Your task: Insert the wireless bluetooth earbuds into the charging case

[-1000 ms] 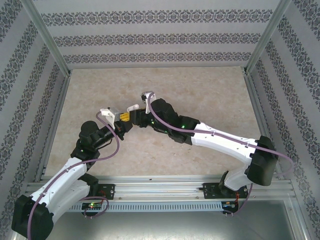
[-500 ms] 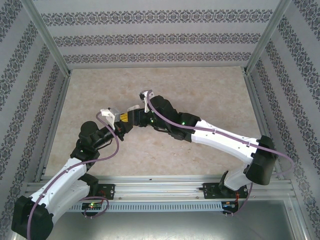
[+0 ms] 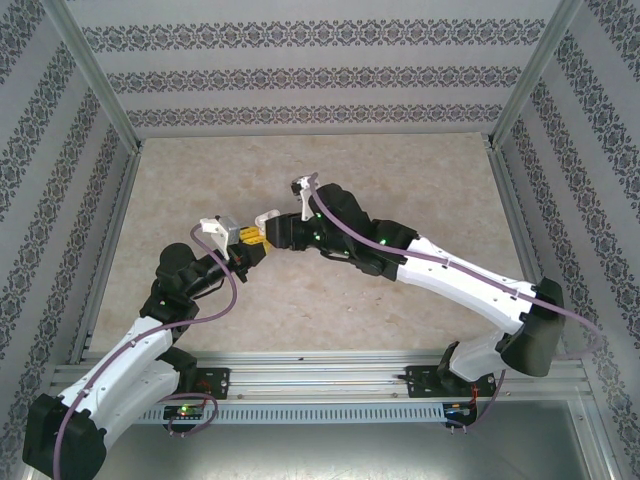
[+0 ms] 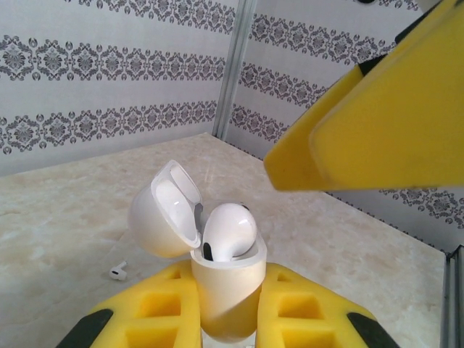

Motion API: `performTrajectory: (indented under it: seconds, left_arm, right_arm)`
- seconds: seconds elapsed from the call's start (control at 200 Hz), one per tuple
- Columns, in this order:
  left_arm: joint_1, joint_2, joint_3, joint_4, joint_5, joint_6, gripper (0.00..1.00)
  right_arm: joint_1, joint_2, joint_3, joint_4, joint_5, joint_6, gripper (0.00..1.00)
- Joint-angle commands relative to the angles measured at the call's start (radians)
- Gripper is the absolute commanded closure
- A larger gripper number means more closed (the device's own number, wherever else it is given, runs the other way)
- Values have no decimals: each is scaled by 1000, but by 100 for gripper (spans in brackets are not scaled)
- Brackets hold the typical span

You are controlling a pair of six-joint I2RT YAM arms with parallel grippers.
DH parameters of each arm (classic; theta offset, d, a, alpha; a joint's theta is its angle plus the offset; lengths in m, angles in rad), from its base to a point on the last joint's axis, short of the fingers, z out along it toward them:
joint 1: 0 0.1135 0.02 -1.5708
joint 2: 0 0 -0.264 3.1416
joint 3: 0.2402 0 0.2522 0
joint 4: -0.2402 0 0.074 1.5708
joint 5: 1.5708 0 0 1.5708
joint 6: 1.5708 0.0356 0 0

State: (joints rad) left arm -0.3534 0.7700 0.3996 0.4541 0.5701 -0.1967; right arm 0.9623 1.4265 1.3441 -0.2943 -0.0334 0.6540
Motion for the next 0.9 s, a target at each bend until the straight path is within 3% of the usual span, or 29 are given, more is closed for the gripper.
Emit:
performTrajectory:
  seconds: [0.0,0.21,0.455,0.654,0.894]
  left_arm:
    - [-5,-18,28,23,30,-7,100]
    - [-4,-28,36,-33,55,23,100]
    - [-5,-16,35,-63,63,49,100]
    - [-5,14,44,-67,75,65,100]
    - [-5,32,42,-82,76,86,100]
  right_arm:
    - [-43,-61,30,-53,-3,-29,47]
    - [-207,-82,23,-224,-4,-13,49]
    - [-364,58,34,-333,-59,-24,50]
    - [-419,297,152,-336,-102,-103,53]
    - [-451,659,535,-455,-194,-303,53]
